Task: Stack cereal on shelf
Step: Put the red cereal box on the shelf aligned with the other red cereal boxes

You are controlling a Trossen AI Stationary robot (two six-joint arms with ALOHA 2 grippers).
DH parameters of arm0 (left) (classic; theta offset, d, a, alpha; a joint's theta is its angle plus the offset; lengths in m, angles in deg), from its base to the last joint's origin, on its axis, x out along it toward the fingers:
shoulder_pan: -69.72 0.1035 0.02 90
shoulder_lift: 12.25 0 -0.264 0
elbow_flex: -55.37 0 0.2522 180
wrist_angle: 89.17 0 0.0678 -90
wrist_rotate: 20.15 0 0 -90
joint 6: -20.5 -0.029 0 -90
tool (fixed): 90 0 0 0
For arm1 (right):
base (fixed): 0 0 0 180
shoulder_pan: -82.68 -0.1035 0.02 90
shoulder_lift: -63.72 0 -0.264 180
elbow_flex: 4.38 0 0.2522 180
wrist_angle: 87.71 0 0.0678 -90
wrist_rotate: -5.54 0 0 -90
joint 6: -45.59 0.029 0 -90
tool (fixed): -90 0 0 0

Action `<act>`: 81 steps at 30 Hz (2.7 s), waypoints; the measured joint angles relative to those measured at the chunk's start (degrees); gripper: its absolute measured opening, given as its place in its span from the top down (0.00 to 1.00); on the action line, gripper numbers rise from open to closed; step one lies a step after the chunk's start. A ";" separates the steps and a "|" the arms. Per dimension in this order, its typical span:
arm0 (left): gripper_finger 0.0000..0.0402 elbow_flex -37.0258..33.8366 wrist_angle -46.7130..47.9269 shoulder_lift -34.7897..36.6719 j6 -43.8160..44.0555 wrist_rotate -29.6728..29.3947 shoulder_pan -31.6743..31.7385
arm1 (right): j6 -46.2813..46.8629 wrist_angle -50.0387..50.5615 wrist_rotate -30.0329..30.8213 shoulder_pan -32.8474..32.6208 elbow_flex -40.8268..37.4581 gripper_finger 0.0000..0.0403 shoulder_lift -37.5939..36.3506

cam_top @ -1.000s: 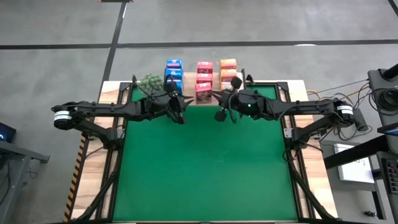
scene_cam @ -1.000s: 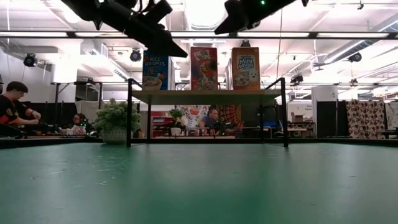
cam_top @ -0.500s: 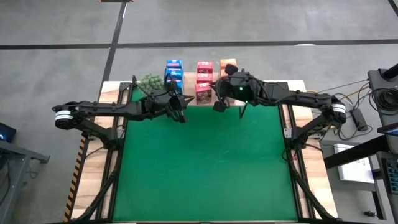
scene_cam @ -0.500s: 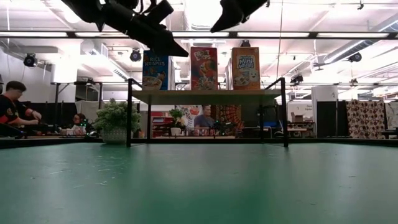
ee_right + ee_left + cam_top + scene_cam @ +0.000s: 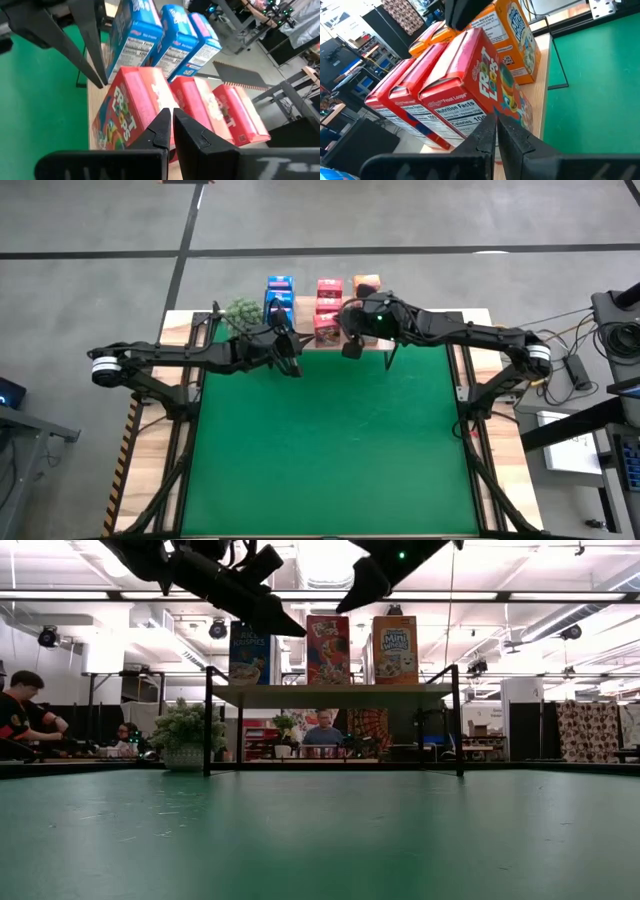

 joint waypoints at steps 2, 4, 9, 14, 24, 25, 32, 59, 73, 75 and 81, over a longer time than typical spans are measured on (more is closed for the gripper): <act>1.00 0.00 -0.01 0.00 0.00 -0.01 0.00 | -0.34 -0.02 0.02 0.04 0.00 0.98 0.80; 1.00 0.00 -0.01 0.00 0.00 -0.02 0.00 | -0.51 0.04 0.04 0.04 0.00 0.98 1.15; 1.00 0.00 -0.06 0.00 0.00 -0.08 0.12 | 0.33 0.53 0.42 -0.11 0.03 0.98 1.06; 1.00 0.00 -0.07 0.00 0.00 -0.10 0.28 | 0.92 1.32 0.42 -0.11 0.35 0.98 0.84; 1.00 0.00 -0.15 0.00 0.18 -0.11 1.39 | 2.70 1.90 0.42 -0.14 0.35 0.98 0.82; 1.00 0.00 -0.15 0.00 0.28 -0.11 1.52 | 2.88 1.96 0.42 -0.14 0.37 0.98 0.82; 1.00 0.00 -0.98 -0.05 0.46 -0.09 1.77 | 3.56 2.18 0.46 -0.90 0.42 0.98 0.79; 1.00 0.00 -2.67 -0.70 1.54 0.01 1.75 | 3.59 3.19 0.52 -1.78 0.42 0.98 0.38; 1.00 0.00 -2.92 -0.70 1.60 0.09 1.75 | 3.28 2.27 0.46 -1.78 0.42 0.98 0.29; 1.00 0.00 -2.94 -0.70 1.62 0.09 1.75 | 3.28 2.08 0.46 -1.78 0.42 0.98 0.29; 1.00 0.00 -2.92 -0.70 1.62 0.09 1.75 | 2.77 1.69 0.46 -1.78 0.42 0.98 0.29</act>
